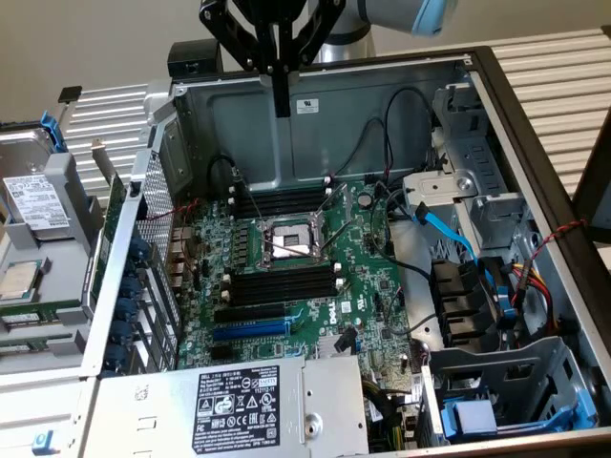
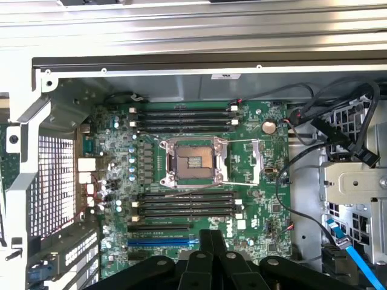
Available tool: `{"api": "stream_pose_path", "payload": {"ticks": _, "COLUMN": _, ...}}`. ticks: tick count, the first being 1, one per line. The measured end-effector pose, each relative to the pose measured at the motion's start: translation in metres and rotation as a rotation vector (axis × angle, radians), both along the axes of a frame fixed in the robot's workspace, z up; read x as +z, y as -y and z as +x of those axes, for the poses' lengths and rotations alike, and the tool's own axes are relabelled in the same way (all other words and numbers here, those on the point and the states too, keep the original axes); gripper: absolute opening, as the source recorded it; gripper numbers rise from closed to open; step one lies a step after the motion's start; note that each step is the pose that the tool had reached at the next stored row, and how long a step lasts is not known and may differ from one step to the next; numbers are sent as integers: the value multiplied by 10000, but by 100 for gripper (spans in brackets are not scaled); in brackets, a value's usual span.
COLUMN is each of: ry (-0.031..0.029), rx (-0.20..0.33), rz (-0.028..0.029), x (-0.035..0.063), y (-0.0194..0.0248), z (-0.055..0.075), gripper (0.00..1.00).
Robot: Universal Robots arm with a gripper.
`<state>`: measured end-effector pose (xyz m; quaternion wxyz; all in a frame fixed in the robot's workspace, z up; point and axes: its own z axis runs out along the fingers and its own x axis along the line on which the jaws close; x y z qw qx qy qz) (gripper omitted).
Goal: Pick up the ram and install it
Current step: 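Reach for the ram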
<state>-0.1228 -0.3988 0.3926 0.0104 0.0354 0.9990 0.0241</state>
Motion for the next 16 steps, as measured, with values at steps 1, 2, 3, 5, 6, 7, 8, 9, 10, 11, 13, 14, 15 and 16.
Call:
{"api": "stream_pose_path", "payload": {"ticks": 1, "ry": 0, "rx": 0, "rz": -1, "x": 0, "y": 0, "z": -12, "gripper": 11}}
{"api": "stream_pose_path", "payload": {"ticks": 2, "ry": -1, "rx": 1, "rz": -2, "x": 1, "y": 0, "z": -29, "gripper": 11}}
{"api": "stream_pose_path", "payload": {"ticks": 3, "ry": -1, "rx": 1, "rz": -2, "x": 1, "y": 0, "z": -51, "gripper": 11}}
{"api": "stream_pose_path", "payload": {"ticks": 5, "ry": -1, "rx": 5, "rz": -2, "x": 1, "y": 0, "z": -101, "gripper": 11}}
{"api": "stream_pose_path", "payload": {"ticks": 6, "ry": -1, "rx": 12, "rz": -2, "x": 1, "y": 0, "z": -133, "gripper": 11}}
{"api": "stream_pose_path", "payload": {"ticks": 7, "ry": -1, "rx": 22, "rz": -2, "x": 0, "y": 0, "z": -166, "gripper": 11}}
{"api": "stream_pose_path", "payload": {"ticks": 8, "ry": 0, "rx": 34, "rz": -1, "x": 0, "y": 0, "z": -198, "gripper": 11}}
{"api": "stream_pose_path", "payload": {"ticks": 9, "ry": 0, "rx": 43, "rz": -1, "x": 0, "y": 0, "z": -234, "gripper": 11}}
{"api": "stream_pose_path", "payload": {"ticks": 10, "ry": -1, "rx": 51, "rz": -2, "x": 1, "y": 0, "z": -274, "gripper": 11}}
{"api": "stream_pose_path", "payload": {"ticks": 11, "ry": -1, "rx": 59, "rz": -2, "x": 1, "y": 0, "z": -317, "gripper": 11}}
{"api": "stream_pose_path", "payload": {"ticks": 13, "ry": -1, "rx": 76, "rz": -2, "x": 1, "y": 0, "z": -395, "gripper": 11}}
{"api": "stream_pose_path", "payload": {"ticks": 14, "ry": -1, "rx": 85, "rz": -2, "x": 1, "y": 0, "z": -434, "gripper": 11}}
{"api": "stream_pose_path", "payload": {"ticks": 15, "ry": -1, "rx": 95, "rz": -2, "x": 1, "y": 0, "z": -476, "gripper": 11}}
{"api": "stream_pose_path", "payload": {"ticks": 16, "ry": -1, "rx": 105, "rz": -2, "x": 0, "y": 0, "z": -512, "gripper": 11}}
